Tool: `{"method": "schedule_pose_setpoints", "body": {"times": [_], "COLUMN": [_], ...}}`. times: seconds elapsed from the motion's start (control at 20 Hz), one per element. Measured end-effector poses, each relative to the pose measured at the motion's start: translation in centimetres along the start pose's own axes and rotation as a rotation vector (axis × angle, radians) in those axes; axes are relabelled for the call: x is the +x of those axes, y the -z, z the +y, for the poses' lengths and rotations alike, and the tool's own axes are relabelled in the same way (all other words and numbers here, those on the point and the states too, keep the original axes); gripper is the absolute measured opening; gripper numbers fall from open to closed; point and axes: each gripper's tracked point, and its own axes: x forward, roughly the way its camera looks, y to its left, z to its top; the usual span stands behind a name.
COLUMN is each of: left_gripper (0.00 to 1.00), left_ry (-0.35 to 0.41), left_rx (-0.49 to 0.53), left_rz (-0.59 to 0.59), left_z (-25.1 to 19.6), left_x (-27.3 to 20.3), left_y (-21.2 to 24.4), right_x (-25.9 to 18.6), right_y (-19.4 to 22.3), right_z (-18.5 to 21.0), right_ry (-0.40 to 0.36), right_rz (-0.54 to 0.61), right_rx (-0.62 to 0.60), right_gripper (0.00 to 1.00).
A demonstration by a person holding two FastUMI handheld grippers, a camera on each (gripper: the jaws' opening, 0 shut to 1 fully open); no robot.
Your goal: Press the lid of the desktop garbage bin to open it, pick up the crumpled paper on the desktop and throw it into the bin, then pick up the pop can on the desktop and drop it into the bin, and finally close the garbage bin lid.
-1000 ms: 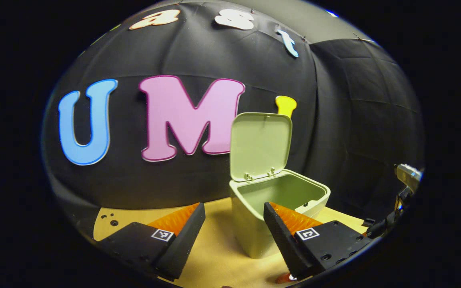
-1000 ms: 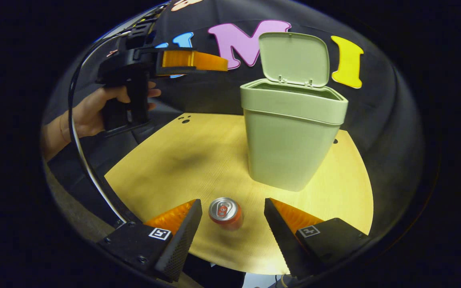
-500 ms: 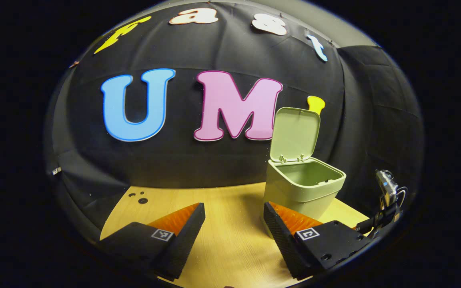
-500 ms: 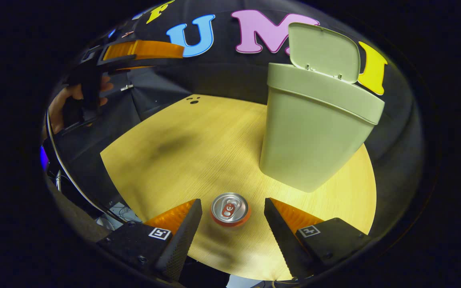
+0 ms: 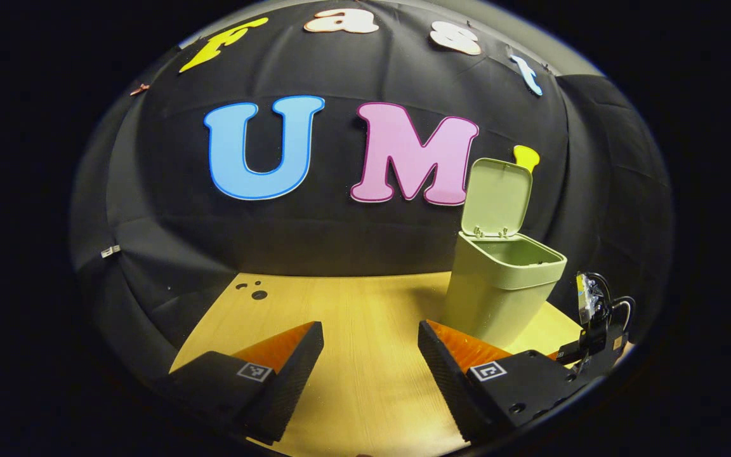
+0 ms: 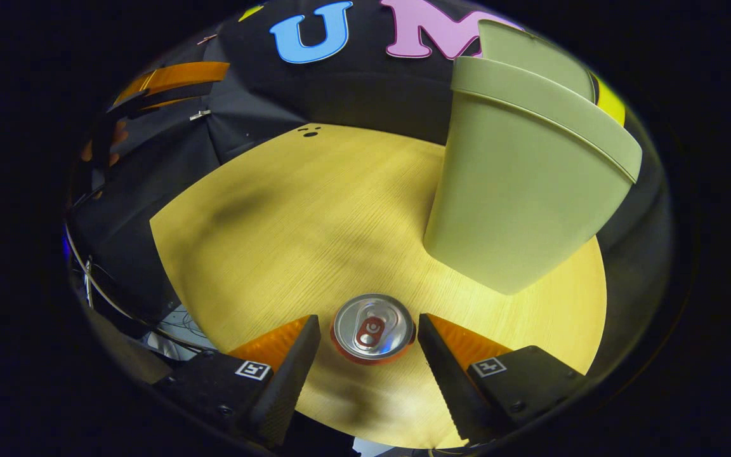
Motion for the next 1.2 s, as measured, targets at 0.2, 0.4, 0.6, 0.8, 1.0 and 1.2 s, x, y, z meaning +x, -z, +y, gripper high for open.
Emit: {"method": "schedule_pose_setpoints", "body": {"times": [0.2,0.4,0.6,0.8,1.0,1.2], "left_gripper": [0.97,0.97,0.97,0.97,0.97,0.97], "left_ry": [-0.004,0.010,0.032,0.049,0.065,0.072], "left_rx": [-0.010,-0.004,-0.010,-0.003,-0.009,0.001], "left_rz": [0.014,0.016,0.009,0.002,0.003,0.003], "left_z": [0.6,0.2,-0.5,-1.3,-1.8,-2.2], "left_x": [0.0,0.5,1.2,1.9,2.3,2.8], "left_y": [0.8,1.0,0.9,0.8,0.9,0.9], "right_x": [-0.1,-1.4,-5.8,-9.3,-13.5,-16.5], "right_y": [-0.1,-1.2,-4.1,-8.4,-14.0,-18.8], "right_z": [-0.6,-0.9,-1.1,-2.0,-2.8,-4.0], "right_ry": [0.023,0.030,0.032,0.032,0.039,0.050], "right_rz": [0.004,-0.031,-0.094,-0.171,-0.306,-0.415], "right_rx": [0.009,0.037,0.040,0.049,0.069,0.089], "right_gripper": [0.83,0.82,0.82,0.82,0.82,0.82]}}
